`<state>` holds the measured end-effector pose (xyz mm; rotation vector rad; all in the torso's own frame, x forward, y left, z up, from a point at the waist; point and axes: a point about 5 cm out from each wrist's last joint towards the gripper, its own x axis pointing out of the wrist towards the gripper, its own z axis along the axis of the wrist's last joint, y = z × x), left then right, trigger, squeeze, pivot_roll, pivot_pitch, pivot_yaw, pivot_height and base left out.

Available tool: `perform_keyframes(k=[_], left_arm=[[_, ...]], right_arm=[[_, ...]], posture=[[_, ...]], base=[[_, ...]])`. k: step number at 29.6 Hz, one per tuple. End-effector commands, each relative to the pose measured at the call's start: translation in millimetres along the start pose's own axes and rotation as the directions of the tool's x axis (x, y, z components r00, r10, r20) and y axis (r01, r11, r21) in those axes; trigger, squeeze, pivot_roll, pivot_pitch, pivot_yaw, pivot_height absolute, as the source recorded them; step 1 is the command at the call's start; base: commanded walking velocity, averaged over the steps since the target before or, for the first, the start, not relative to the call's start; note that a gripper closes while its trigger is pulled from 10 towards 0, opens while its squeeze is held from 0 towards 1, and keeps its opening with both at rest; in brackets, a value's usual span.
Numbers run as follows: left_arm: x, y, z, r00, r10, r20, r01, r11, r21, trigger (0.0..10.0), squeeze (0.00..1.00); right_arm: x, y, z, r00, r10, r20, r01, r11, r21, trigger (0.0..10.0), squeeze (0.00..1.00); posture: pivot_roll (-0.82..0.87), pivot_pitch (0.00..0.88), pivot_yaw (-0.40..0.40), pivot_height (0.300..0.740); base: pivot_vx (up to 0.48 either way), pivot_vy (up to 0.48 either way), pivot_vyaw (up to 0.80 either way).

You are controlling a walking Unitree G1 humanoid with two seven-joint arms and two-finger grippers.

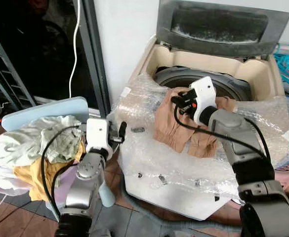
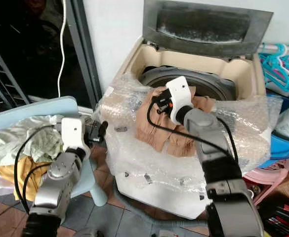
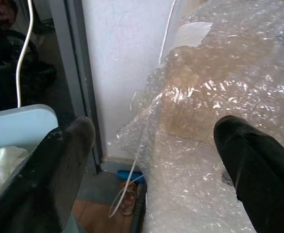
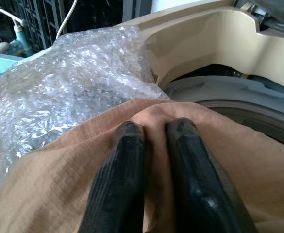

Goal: Clothes washing

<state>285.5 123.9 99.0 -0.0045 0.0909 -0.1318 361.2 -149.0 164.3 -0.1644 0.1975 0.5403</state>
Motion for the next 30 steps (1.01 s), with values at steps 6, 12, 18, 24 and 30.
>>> perform_keyframes(k=[6, 12, 18, 24, 30], left_arm=[[7.5, 14.0, 0, 0.999, 0.033, -0.008, -0.033, 0.999, 0.024, 10.0, 0.0], [11.1, 11.3, 3, 1.0, 0.031, 0.004, -0.031, 0.999, 0.023, 10.0, 0.0], [8.5, 3.5, 0, 1.0, 0.03, 0.01, -0.03, 0.999, 0.012, 10.0, 0.0], [3.7, 4.2, -4, 1.0, 0.027, 0.0, -0.027, 1.0, 0.011, 10.0, 0.0], [5.4, 6.0, -5, 1.0, 0.023, -0.005, -0.022, 1.0, 0.015, 10.0, 0.0]], right_arm=[[9.0, -40.5, 63, 0.966, -0.177, 0.188, 0.2, 0.973, -0.112, 0.0, 0.0], [-17.1, -60.0, 156, 0.754, -0.3, 0.584, 0.459, 0.877, -0.142, 0.0, 0.0], [-9.0, -57.7, 118, 0.826, -0.292, 0.482, 0.46, 0.843, -0.278, 10.0, 1.0], [-34.2, -59.2, 52, 0.826, -0.364, 0.43, 0.472, 0.864, -0.177, 10.0, 1.0], [-82.0, -66.2, 22, 0.702, -0.53, 0.475, 0.65, 0.75, -0.123, 10.0, 1.0]], posture=[[-0.08, 0.0, 0.01, 0.74], [-0.08, 0.0, 0.011, 0.74], [-0.06, 0.0, -0.002, 0.74], [-0.06, 0.0, -0.002, 0.74], [-0.09, 0.0, 0.013, 0.74]], base=[[0.0, 0.0, 0.0], [0.0, 0.0, 0.0], [0.0, 0.0, 0.0], [0.0, 0.0, 0.0], [0.0, 0.0, 0.0]])
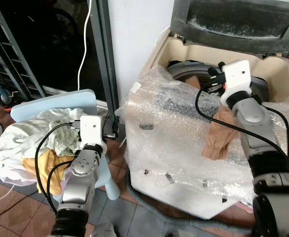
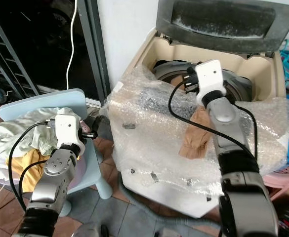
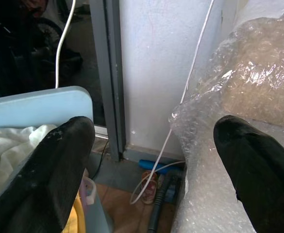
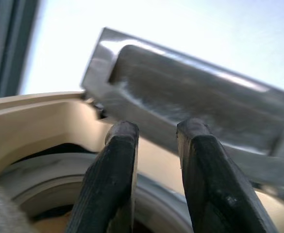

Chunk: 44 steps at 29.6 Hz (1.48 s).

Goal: Clothes washing

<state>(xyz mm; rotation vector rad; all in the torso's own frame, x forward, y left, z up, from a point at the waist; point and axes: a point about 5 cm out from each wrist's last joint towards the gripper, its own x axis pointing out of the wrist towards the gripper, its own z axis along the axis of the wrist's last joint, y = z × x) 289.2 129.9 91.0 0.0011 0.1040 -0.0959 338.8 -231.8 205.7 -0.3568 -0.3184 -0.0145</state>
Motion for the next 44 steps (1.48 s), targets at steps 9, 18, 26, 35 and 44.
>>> perform_keyframes(k=[9, 18, 26, 35, 44], left_arm=[[8.2, -10.3, 4, 0.998, -0.057, 0.01, 0.057, 0.998, 0.007, 10.0, 0.0], [8.0, -12.7, 2, 0.998, -0.066, 0.005, 0.066, 0.998, 0.001, 10.0, 0.0], [6.0, -10.7, 2, 0.999, -0.045, 0.01, 0.045, 0.999, -0.008, 10.0, 0.0], [7.3, -9.1, 3, 0.999, -0.027, 0.017, 0.027, 1.0, -0.014, 10.0, 0.0], [9.1, -11.3, 5, 0.999, -0.027, 0.024, 0.028, 1.0, -0.008, 10.0, 0.0]], right_arm=[[-62.3, -0.3, -7, 0.997, 0.007, -0.07, -0.007, 1.0, -0.004, 10.0, 1.0], [-59.2, -7.6, -19, 0.929, 0.327, -0.174, -0.3, 0.939, 0.165, 10.0, 1.0], [-54.7, -1.3, -40, 0.768, 0.572, -0.287, -0.539, 0.82, 0.192, 10.0, 1.0], [-19.2, -11.3, -54, 0.74, 0.535, -0.408, -0.519, 0.84, 0.162, 10.0, 0.0], [61.3, -33.6, 29, 0.987, 0.149, -0.059, -0.154, 0.984, -0.089, 10.0, 0.0]], posture=[[-0.14, 0.0, 0.03, 0.74], [-0.13, 0.0, 0.02, 0.74], [-0.11, 0.0, -0.001, 0.74], [-0.11, 0.0, -0.017, 0.74], [-0.08, 0.0, -0.019, 0.74]], base=[[0.0, 0.0, 0.0], [0.0, 0.0, 0.0], [0.0, 0.0, 0.0], [0.0, 0.0, 0.0], [0.0, 0.0, 0.0]])
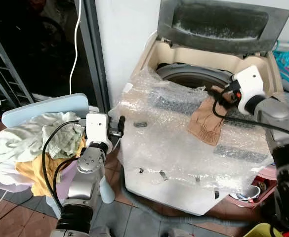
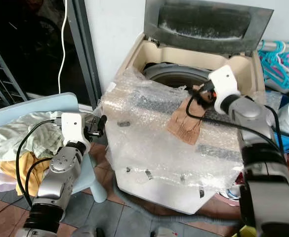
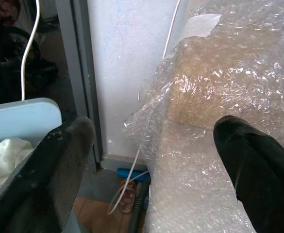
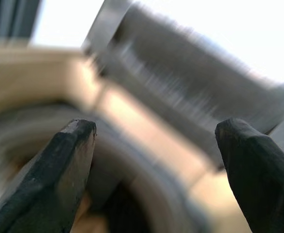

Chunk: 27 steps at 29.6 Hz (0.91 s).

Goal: Clothes washing

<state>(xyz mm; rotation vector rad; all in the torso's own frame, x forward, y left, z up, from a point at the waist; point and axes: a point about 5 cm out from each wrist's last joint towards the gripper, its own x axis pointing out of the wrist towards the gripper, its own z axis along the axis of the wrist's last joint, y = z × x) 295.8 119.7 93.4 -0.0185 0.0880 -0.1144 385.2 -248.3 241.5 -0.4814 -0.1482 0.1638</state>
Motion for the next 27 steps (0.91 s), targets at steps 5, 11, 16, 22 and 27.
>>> perform_keyframes(k=[5, 11, 16, 22, 27], left_arm=[[1.7, 2.7, 3, 1.0, 0.015, 0.009, -0.015, 1.0, 0.013, 10.0, 0.0], [0.6, -0.7, 3, 1.0, 0.009, 0.011, -0.009, 1.0, 0.007, 10.0, 0.0], [1.0, -3.3, 0, 1.0, -0.019, 0.002, 0.019, 1.0, 0.008, 10.0, 0.0], [5.2, -3.5, 3, 1.0, -0.031, 0.007, 0.031, 1.0, 0.007, 10.0, 0.0], [4.7, -5.0, 3, 0.999, -0.043, 0.008, 0.043, 0.999, 0.005, 10.0, 0.0]], right_arm=[[7.4, -28.1, 68, 0.939, -0.174, 0.296, 0.186, 0.982, -0.013, 10.0, 0.0], [-11.5, 3.5, 49, 0.933, 0.232, 0.274, -0.223, 0.973, -0.065, 10.0, 0.0], [-55.9, 6.2, 6, 0.872, 0.466, 0.149, -0.478, 0.877, 0.056, 10.0, 0.0], [-92.1, -3.4, -9, 0.804, 0.583, 0.115, -0.594, 0.781, 0.195, 10.0, 0.0], [-119.6, 0.8, -28, 0.708, 0.707, 0.012, -0.684, 0.68, 0.265, 10.0, 0.0]], posture=[[-0.08, 0.0, -0.024, 0.74], [-0.09, 0.0, -0.014, 0.74], [-0.11, 0.0, 0.006, 0.74], [-0.13, 0.0, 0.017, 0.74], [-0.13, 0.0, 0.021, 0.74]], base=[[0.0, 0.0, 0.0], [0.0, 0.0, 0.0], [0.0, 0.0, 0.0], [0.0, 0.0, 0.0], [0.0, 0.0, 0.0]])
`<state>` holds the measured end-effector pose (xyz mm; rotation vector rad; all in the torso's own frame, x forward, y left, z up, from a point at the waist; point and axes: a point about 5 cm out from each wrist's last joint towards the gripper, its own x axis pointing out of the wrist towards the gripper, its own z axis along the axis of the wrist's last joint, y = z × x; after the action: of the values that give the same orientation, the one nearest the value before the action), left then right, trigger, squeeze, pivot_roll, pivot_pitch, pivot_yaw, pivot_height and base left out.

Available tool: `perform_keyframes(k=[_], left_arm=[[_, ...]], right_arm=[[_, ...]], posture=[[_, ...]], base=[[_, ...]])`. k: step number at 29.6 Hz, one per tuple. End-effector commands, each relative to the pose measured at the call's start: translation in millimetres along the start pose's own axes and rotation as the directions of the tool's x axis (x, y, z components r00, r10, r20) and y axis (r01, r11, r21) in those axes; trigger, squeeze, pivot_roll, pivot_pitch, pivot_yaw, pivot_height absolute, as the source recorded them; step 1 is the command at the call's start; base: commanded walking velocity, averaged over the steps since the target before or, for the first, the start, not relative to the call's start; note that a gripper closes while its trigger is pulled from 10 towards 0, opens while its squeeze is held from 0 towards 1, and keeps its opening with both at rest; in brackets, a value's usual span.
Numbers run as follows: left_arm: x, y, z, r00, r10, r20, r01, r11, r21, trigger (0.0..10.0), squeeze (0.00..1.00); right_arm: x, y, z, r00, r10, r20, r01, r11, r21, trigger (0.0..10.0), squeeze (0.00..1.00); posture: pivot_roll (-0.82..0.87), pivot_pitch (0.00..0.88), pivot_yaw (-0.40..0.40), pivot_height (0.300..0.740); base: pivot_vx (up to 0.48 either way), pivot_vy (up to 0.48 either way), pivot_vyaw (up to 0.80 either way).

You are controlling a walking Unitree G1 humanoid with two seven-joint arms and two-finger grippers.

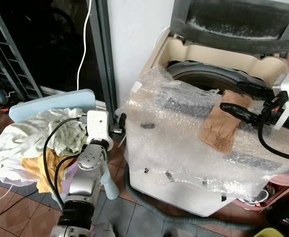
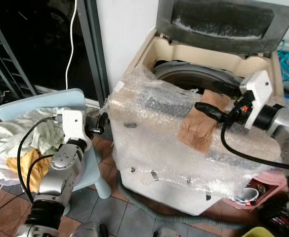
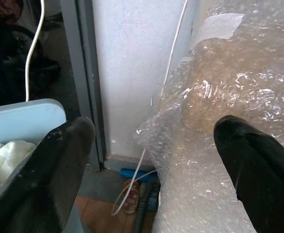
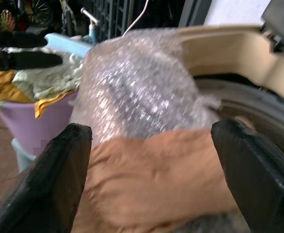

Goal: Clothes washing

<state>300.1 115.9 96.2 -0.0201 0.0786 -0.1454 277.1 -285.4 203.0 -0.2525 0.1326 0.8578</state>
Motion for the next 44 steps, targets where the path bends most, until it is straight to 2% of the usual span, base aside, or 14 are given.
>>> perform_keyframes(k=[1, 11, 14, 19, 23, 25, 27, 28, 30, 34, 37, 38, 42, 44], left_arm=[[0.1, -1.8, 0, 1.0, -0.012, -0.002, 0.012, 1.0, 0.004, 10.0, 0.0], [-1.3, -0.8, -1, 1.0, -0.014, -0.005, 0.014, 1.0, 0.007, 10.0, 0.0], [-1.4, 0.9, -1, 1.0, -0.008, -0.006, 0.008, 1.0, 0.011, 10.0, 0.0], [-2.1, 1.0, -1, 1.0, -0.002, -0.006, 0.002, 1.0, 0.012, 10.0, 0.0], [-1.9, -0.2, -1, 1.0, -0.004, -0.007, 0.004, 1.0, 0.013, 10.0, 0.0], [-1.9, -0.1, -1, 1.0, -0.004, -0.007, 0.004, 1.0, 0.013, 10.0, 0.0], [-1.0, 1.1, -1, 1.0, 0.009, -0.011, -0.009, 1.0, 0.009, 10.0, 0.0], [-1.0, 1.1, -1, 1.0, 0.009, -0.011, -0.009, 1.0, 0.009, 10.0, 0.0], [-0.8, 1.7, -1, 1.0, 0.012, -0.016, -0.012, 1.0, -0.013, 10.0, 0.0], [-1.2, 2.6, 0, 0.999, 0.035, -0.037, -0.035, 0.999, -0.002, 10.0, 0.0], [-1.7, 0.3, 2, 0.999, 0.013, -0.03, -0.015, 0.996, -0.086, 10.0, 0.0], [-2.1, 0.1, 2, 1.0, 0.013, -0.026, -0.015, 0.995, -0.098, 10.0, 0.0], [-4.7, 0.9, -1, 0.999, 0.033, -0.036, -0.037, 0.993, -0.111, 10.0, 0.0], [-10.1, -0.2, -8, 0.997, 0.039, -0.072, -0.05, 0.985, -0.165, 10.0, 0.0]], right_arm=[[-1.5, 4.6, 0, 0.998, 0.06, -0.036, -0.061, 0.998, -0.001, 10.0, 0.0], [25.2, 17.1, -33, 0.982, 0.082, -0.172, -0.084, 0.996, -0.004, 10.0, 0.0], [35.0, 11.0, -38, 0.98, 0.018, -0.198, -0.032, 0.997, -0.067, 10.0, 0.0], [46.3, -12.4, -20, 0.978, -0.19, -0.089, 0.176, 0.973, -0.149, 10.0, 0.0], [45.6, -38.5, -5, 0.912, -0.409, -0.003, 0.404, 0.902, -0.155, 10.0, 0.0], [45.3, -41.2, -3, 0.901, -0.433, 0.01, 0.429, 0.89, -0.151, 10.0, 0.0], [39.2, -61.2, 18, 0.779, -0.615, 0.126, 0.627, 0.771, -0.111, 10.0, 0.0], [39.2, -61.2, 18, 0.779, -0.615, 0.126, 0.627, 0.771, -0.111, 10.0, 0.0], [37.2, -65.8, 30, 0.72, -0.669, 0.185, 0.693, 0.706, -0.143, 10.0, 0.0], [44.9, -62.1, 51, 0.693, -0.662, 0.287, 0.717, 0.675, -0.174, 10.0, 0.0], [53.4, -53.3, 60, 0.706, -0.618, 0.347, 0.695, 0.698, -0.172, 10.0, 0.0], [59.5, -43.7, 63, 0.733, -0.566, 0.376, 0.655, 0.738, -0.166, 10.0, 0.0], [66.2, -28.7, 60, 0.774, -0.498, 0.392, 0.589, 0.793, -0.155, 10.0, 0.0], [68.2, -12.5, 51, 0.831, -0.412, 0.374, 0.485, 0.866, -0.124, 10.0, 0.0]], posture=[[-0.13, 0.0, 0.021, 0.74], [-0.11, 0.0, 0.017, 0.74], [-0.11, 0.0, 0.015, 0.74], [-0.1, 0.0, 0.013, 0.74], [-0.11, 0.0, 0.014, 0.74], [-0.11, 0.0, 0.014, 0.74], [-0.1, 0.0, 0.014, 0.74], [-0.1, 0.0, 0.014, 0.74], [-0.1, 0.0, 0.015, 0.74], [-0.1, 0.0, 0.018, 0.74], [-0.1, 0.0, 0.018, 0.74], [-0.1, 0.0, 0.015, 0.74], [-0.1, 0.0, 0.016, 0.74], [-0.1, 0.0, 0.019, 0.74]], base=[[0.0, 0.0, 0.0], [0.0, 0.0, 0.0], [0.0, 0.0, 0.0], [0.0, 0.0, 0.0], [0.0, 0.0, 0.0], [0.0, 0.0, 0.0], [0.0, 0.0, 0.0], [0.0, 0.0, 0.0], [0.0, 0.0, 0.0], [0.0, 0.0, 0.0], [0.0, 0.0, 0.0], [0.0, 0.0, 0.0], [0.0, 0.0, 0.0], [0.0, 0.0, 0.0]])
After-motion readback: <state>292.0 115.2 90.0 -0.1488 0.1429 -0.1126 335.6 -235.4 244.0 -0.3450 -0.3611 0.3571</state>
